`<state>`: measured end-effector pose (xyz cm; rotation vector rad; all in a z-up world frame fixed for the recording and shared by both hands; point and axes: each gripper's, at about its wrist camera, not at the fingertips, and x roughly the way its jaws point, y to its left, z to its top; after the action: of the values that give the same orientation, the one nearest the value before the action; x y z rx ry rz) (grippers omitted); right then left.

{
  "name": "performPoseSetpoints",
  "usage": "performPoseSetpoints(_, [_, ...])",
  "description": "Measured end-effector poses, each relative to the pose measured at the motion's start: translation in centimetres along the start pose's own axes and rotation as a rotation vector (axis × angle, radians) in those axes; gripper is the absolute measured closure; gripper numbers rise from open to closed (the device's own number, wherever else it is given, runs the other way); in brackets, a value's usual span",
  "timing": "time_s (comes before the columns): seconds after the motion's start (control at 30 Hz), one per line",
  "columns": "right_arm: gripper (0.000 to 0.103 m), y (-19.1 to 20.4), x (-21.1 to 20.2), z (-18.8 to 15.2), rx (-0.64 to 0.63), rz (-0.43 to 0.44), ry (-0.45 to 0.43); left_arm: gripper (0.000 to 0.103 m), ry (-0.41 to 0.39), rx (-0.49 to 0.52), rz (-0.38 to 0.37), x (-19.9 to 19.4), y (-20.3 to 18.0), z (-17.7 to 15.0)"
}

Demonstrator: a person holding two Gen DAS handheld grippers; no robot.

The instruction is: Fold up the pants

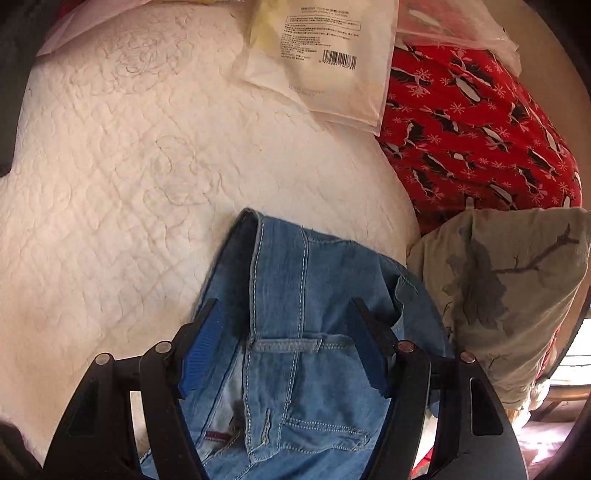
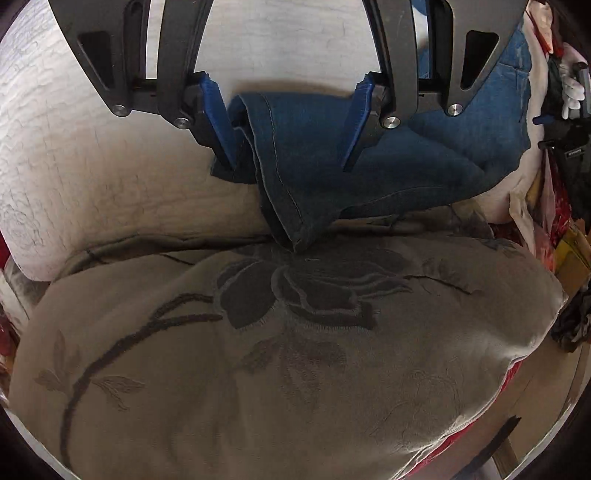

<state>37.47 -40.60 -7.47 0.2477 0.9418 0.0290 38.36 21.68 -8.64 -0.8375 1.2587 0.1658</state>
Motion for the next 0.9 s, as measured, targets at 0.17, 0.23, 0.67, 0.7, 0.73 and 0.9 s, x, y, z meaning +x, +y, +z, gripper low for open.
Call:
performPoseSetpoints(0.17, [0.045, 0.8, 3.6, 0.9, -0.047, -0.031, 0.035, 0.035, 0.036, -0.045, 0.006, 1.7, 0.6, 2.1])
performPoseSetpoints(0.23, [0.045, 0.8, 4.3, 1.2, -0.053, -0.027, 0.043, 0.035, 0.026, -0.033, 0.030, 2.3, 0.4, 2.4])
performPoseSetpoints(0.67, [0.087, 2.1, 3.5, 1.0, -0.126, -0.020, 0.016, 0.098, -0.018, 0.216, 0.121, 3.4, -5.8, -3.4])
performPoseSetpoints(0.7, [0.087, 2.1, 2.8, 0.9, -0.118, -0.008, 0.005, 0.098, -0.039, 0.217, 0.107, 2.9, -6.0, -3.9])
performPoseSetpoints(0.73, [0.087, 2.1, 2.0, 0.8, -0.115, -0.002, -0.005, 0.099, -0.071, 0.225, 0.096, 2.0, -6.1, -4.2])
performPoseSetpoints(0.9, [0.087, 1.9, -2.0, 0.3, -0.107, 0.050, -0.055, 0.099, -0.166, 0.251, 0.061, -2.1, -6.0, -5.8])
